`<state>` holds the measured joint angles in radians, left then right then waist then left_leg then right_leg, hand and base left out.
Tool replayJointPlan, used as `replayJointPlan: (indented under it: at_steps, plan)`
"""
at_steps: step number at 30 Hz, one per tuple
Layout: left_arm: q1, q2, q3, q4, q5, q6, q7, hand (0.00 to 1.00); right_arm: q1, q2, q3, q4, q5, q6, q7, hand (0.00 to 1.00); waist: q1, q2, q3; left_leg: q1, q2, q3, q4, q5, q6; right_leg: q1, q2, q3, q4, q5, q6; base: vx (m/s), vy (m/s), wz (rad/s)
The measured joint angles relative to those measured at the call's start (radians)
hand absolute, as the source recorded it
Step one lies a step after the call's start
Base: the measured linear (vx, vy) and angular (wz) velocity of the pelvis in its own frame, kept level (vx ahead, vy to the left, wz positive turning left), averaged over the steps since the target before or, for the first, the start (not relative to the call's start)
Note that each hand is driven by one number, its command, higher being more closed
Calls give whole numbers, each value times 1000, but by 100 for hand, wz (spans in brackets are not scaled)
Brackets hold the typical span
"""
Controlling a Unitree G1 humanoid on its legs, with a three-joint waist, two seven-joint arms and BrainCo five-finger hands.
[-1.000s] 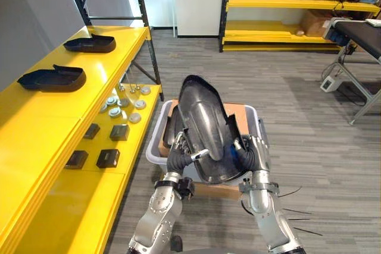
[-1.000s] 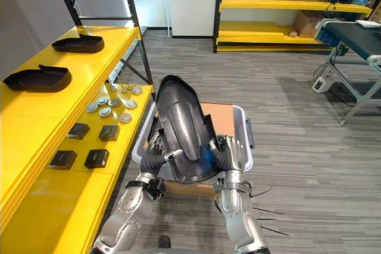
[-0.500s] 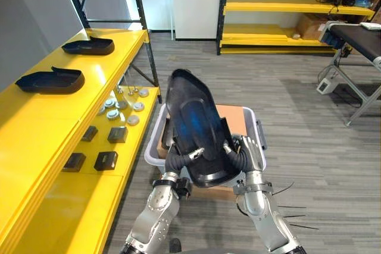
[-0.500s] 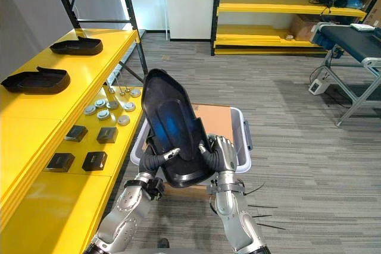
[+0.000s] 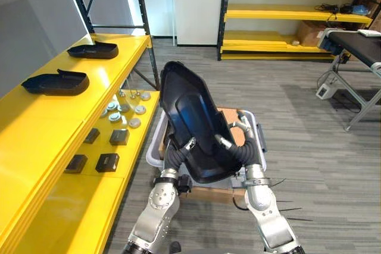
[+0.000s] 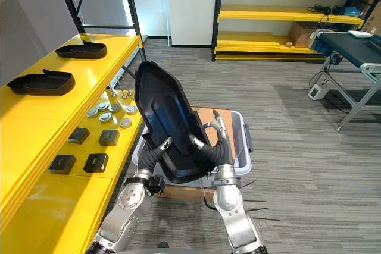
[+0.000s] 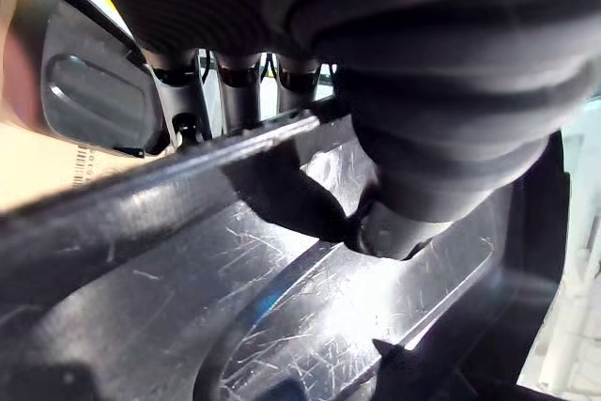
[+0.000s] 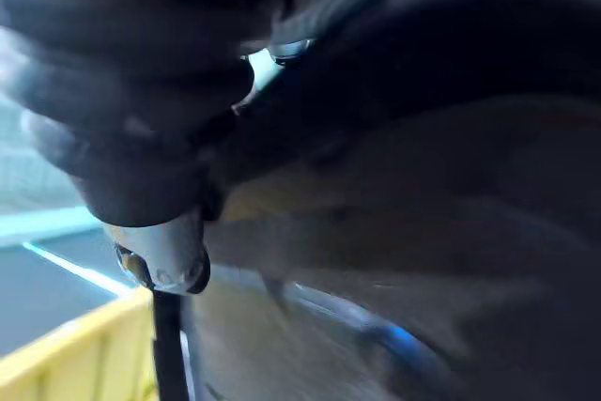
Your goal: Walk over and take plastic housings, then place them on the shelf
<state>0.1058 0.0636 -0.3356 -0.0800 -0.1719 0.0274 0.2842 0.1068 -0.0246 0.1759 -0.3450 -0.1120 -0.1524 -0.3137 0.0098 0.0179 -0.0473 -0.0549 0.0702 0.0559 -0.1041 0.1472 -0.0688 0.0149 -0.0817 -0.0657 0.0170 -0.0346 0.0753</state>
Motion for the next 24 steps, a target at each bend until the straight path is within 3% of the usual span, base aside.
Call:
replayJointPlan:
  at_steps: [7, 14, 16, 19, 21, 24]
  plan:
    - [17, -12, 103, -8, 29, 9, 4, 100, -1, 28, -194, -37, 397, -75, 103, 0, 1, 0, 0, 9, -1, 1, 0, -1, 1, 8, 0, 2, -1, 0, -1, 0, 0, 0]
    - [112, -32, 180, -109, 50, 5, 5, 100, 30, 16, -546, 8, 414, -82, 64, 0, -2, 0, 3, 15, -2, 2, 0, -9, 3, 16, -2, 0, -3, -5, 6, 0, 0, 1]
    - [125, -31, 198, -133, 50, 1, 3, 100, 65, 2, -615, 100, 406, -75, 50, 0, -3, 0, 3, 15, -2, 3, 0, -9, 3, 16, -2, -1, -2, -6, 7, 0, 0, 0]
    - [164, -33, 233, -181, 46, -23, -1, 100, 124, -6, -679, 304, 395, -14, 46, 0, -12, 3, 5, 14, -1, 6, 0, -10, 4, 16, -2, -4, -1, -9, 9, 0, 0, 0]
    - [203, -43, 266, -219, 29, -46, -14, 100, 183, -3, -690, 441, 395, 38, 74, 0, -20, 8, 8, 15, 1, 10, 0, -11, 5, 16, -3, -6, 3, -13, 9, 0, 0, 0]
    - [234, -61, 294, -236, 14, -63, -32, 100, 231, -1, -690, 610, 386, 74, 126, 0, -21, 13, 11, 22, 3, 17, 0, -14, 8, 16, -6, -4, 16, -20, 11, 0, 0, 0]
